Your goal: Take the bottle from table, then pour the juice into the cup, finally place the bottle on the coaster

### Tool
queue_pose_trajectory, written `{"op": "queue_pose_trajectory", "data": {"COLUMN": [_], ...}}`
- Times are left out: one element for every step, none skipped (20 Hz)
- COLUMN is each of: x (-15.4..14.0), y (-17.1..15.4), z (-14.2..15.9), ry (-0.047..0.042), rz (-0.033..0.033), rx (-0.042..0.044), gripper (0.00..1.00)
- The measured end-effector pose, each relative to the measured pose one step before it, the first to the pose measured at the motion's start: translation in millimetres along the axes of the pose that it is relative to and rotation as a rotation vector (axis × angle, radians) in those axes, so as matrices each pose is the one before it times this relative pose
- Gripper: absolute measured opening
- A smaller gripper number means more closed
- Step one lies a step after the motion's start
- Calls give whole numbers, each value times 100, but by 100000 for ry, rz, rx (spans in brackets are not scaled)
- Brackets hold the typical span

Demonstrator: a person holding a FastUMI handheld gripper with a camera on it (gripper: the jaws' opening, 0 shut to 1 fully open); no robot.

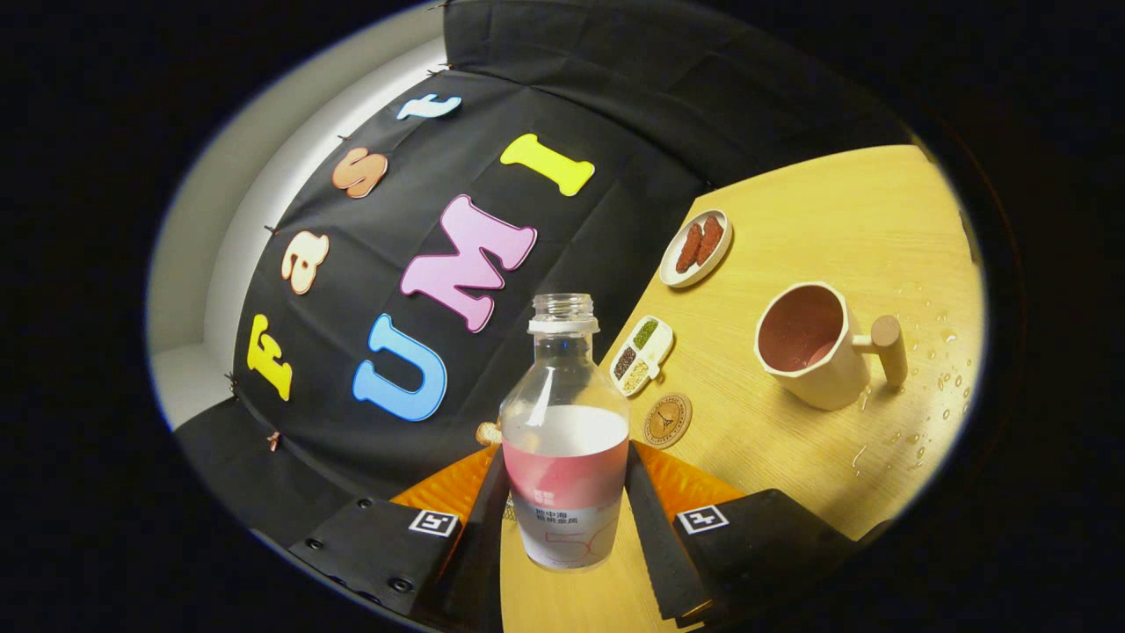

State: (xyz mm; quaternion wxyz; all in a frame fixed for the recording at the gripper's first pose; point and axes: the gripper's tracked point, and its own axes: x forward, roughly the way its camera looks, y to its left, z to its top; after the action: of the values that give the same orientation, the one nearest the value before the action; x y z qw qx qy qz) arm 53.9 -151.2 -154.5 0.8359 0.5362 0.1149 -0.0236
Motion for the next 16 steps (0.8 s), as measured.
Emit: {"op": "queue_pose_trajectory", "data": {"x": [92,10,78,30,217,80,18,-16,42,15,-9,-89,113,-43,145,46], "y": [-480,-357,-249,-414,-718,-717,-476,-353,-185,-201,-87,-58,-83,-164,-37,121], "z": [-111,-114,68,5,37,-60,87,118,188,456,405,138,-126,-401,-136,-73], "ry": [1440,1272,710,461,414,245,17,-72,-310,-1067,-861,18,799,856,623,-29], "rz": [-332,-43,106,-511,-1738,-1311,-964,-648,-22,271,315,453,96,117,354,439], "rx": [1924,2139,2674,2613,2253,1637,1424,1713,2136,2423,2601,2620,2763,2733,3012,2453], "gripper": [75,75,75,75,75,75,75,75,75,75,75,75,75,74,74,75]}}
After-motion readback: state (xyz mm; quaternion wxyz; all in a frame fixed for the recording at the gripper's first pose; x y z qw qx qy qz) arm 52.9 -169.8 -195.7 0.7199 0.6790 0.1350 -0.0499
